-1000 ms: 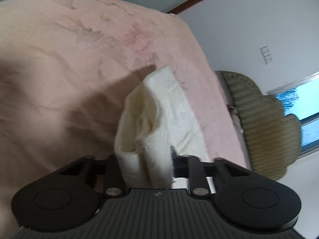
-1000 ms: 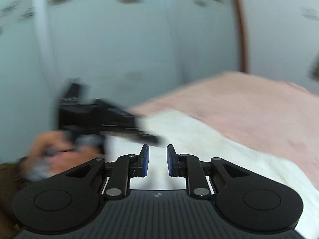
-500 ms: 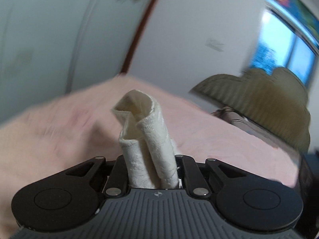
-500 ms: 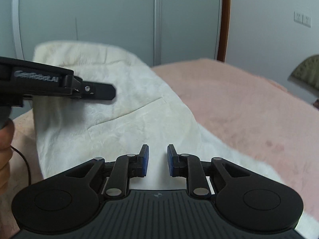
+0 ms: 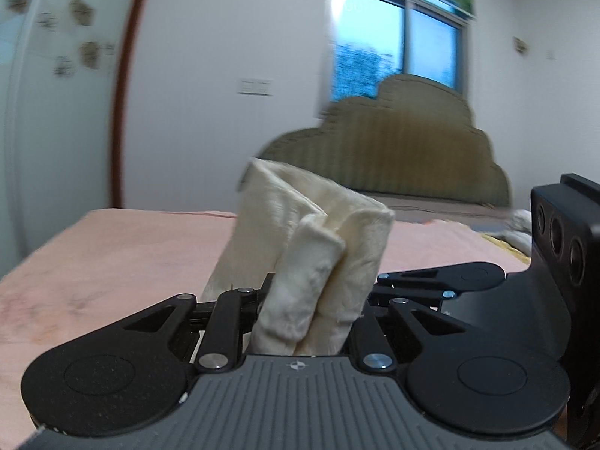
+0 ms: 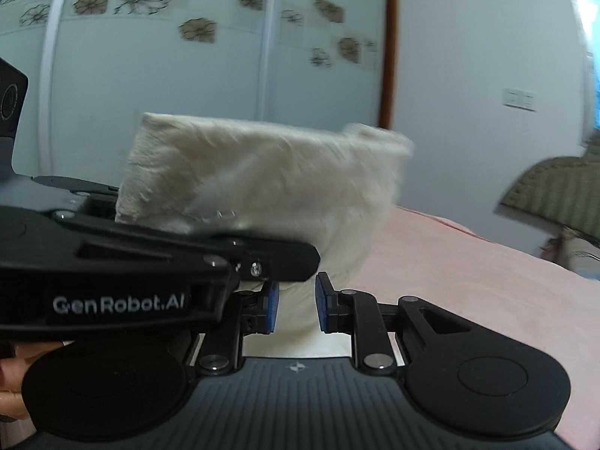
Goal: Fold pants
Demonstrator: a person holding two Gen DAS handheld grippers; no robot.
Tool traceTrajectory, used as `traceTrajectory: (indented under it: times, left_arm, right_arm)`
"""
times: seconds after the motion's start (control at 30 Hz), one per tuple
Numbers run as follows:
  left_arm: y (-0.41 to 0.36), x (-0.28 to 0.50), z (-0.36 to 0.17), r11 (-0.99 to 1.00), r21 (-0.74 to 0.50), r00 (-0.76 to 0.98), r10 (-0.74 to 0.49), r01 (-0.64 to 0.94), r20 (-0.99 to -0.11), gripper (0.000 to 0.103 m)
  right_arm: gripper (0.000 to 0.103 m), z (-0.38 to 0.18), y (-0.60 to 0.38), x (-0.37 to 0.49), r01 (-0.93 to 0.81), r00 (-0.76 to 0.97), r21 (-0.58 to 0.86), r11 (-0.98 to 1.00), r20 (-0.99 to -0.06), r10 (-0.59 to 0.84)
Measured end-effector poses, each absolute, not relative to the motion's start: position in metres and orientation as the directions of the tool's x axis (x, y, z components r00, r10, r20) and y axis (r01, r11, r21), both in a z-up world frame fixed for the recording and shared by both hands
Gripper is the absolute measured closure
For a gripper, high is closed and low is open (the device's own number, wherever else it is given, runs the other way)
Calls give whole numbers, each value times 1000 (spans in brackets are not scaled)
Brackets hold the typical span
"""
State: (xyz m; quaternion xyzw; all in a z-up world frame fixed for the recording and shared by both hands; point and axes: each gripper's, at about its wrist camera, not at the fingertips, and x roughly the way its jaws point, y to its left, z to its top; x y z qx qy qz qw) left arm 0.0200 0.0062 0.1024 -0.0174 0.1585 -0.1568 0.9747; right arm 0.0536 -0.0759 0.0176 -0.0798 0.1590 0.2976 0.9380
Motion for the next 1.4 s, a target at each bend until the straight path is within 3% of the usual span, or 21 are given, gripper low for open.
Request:
traceTrajectory:
  times: [0.33, 0.83, 0.9, 0.97, 1.03, 1.1, 1.23, 1.4]
  left_arm:
    - [-79, 35, 70, 884, -109, 805, -461, 455, -374, 86]
    - [-153, 38, 27, 825, -107, 714, -539, 555, -447, 82]
    - [-156, 36, 22, 812, -99, 697, -549, 575, -460, 78]
    - [-160, 37, 16, 799, -76, 674, -551, 597, -492, 72]
    - [-160, 38, 11, 781, -81, 634, -558, 619, -536, 62]
    - [-159, 37, 10, 757, -91, 592, -574, 647, -566, 48]
    - [-143, 27, 19, 717, -109, 543, -610, 689, -578, 40]
    - [-90, 37, 48, 739, -196, 593, -645, 644, -483, 15]
  right_arm:
    - [82, -1, -176, 15, -415, 830, 17, 910, -403, 386]
    - [82, -25, -233, -5, -307, 844, 25, 951, -454, 284]
    - [78, -26, -237, -6, -288, 840, 49, 957, -468, 276]
    - [57, -29, -243, -6, -251, 820, 68, 966, -516, 249]
    - [50, -32, -248, -13, -211, 800, 56, 976, -563, 206]
    - [50, -31, -257, -26, -195, 776, 69, 978, -599, 197]
    - [50, -19, -282, -56, -155, 752, 105, 982, -632, 186]
    - [50, 7, -302, -79, -114, 796, 94, 989, -587, 147]
